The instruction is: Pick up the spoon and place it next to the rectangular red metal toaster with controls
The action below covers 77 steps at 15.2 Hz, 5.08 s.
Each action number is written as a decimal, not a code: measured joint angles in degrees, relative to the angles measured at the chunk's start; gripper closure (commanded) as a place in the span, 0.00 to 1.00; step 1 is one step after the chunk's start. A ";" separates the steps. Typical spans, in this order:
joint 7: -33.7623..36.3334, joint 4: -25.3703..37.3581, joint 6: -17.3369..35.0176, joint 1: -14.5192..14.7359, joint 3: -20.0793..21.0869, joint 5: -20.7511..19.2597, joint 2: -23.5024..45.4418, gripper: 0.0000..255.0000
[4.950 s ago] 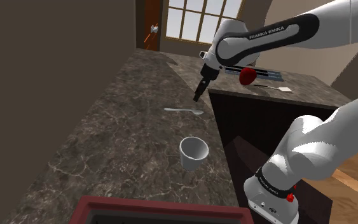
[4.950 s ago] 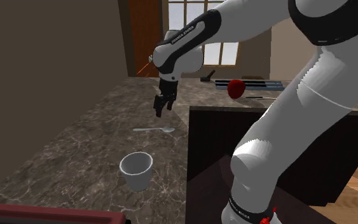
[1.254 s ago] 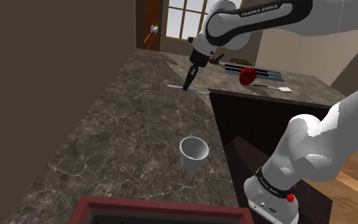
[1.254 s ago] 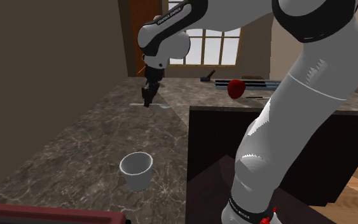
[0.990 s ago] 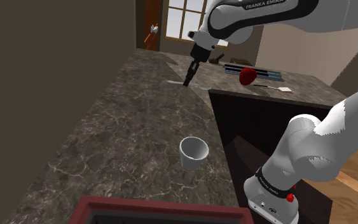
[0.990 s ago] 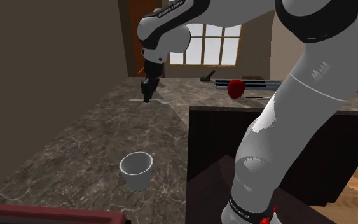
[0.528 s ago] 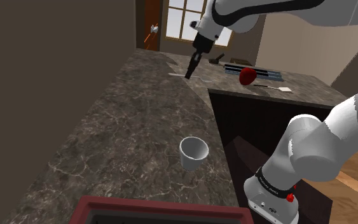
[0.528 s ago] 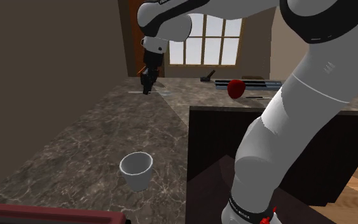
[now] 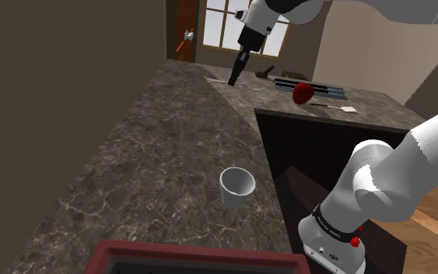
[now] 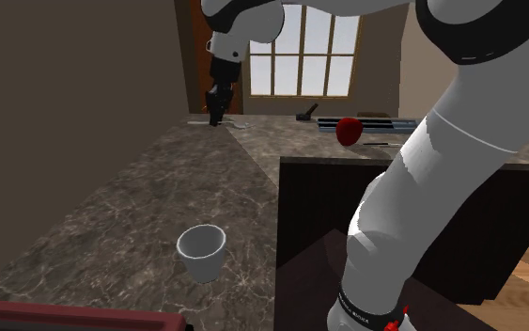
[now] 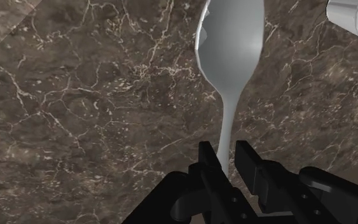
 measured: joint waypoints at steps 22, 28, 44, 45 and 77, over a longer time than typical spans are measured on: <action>19.09 0.65 -2.94 5.47 13.82 1.35 -5.24 1.00; 27.80 0.19 -1.28 8.15 20.56 2.42 -5.42 1.00; 50.05 12.06 1.82 13.37 36.92 -0.29 6.79 1.00; 50.39 11.68 2.40 13.46 37.17 -0.37 6.98 1.00; 50.72 -8.82 27.27 14.08 39.33 -0.82 11.57 1.00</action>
